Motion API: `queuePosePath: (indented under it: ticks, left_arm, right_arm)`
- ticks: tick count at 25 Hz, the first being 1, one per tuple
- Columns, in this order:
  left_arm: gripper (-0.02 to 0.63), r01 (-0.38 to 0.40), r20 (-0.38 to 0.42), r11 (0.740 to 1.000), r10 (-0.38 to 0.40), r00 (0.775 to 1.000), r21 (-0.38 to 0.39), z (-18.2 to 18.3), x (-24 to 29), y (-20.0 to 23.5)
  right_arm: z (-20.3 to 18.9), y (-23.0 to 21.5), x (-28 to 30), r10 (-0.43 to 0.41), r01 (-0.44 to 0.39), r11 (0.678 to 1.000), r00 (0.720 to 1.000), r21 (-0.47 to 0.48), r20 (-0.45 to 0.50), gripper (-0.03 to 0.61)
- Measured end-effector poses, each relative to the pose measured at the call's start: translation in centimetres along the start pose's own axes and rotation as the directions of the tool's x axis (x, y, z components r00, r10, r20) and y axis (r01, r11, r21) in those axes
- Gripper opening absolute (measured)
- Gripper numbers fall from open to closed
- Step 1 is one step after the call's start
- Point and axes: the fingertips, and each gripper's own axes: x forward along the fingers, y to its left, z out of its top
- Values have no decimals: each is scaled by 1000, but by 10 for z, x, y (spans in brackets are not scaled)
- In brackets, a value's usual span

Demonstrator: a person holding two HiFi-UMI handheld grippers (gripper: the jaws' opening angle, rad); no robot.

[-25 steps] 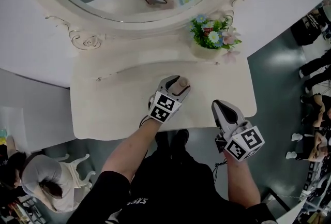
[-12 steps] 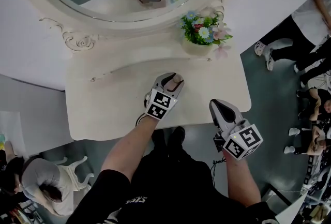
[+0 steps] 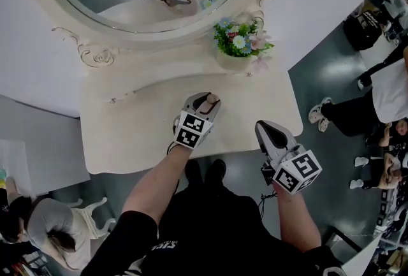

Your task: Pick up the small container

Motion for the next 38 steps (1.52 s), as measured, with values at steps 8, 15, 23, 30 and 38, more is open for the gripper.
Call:
queuePosePath:
  ticks: [8,15,23,30,38]
  left_arm:
    - [147,-29,50,999,27,998,35,55,-41,2]
    - [147,-68,79,997,66,995,33,101,-86,10]
    - [147,-109,72,993,105,992,54,133,-135,27]
    - [147,-164,102,985,158,982,52,149,-174,43]
    - [147,-204,135,979,199,971,23,152,-208,45]
  right_arm:
    - [18,4,-1,25,-25,1000,998,3,64,11]
    - [33,11,1,62,-61,998,994,-14,94,11]
    - [53,21,11,88,-83,996,989,-38,123,11]
    - [70,27,9,115,-106,992,984,-68,135,11]
    - [80,36,1,130,-115,987,981,-111,143,9]
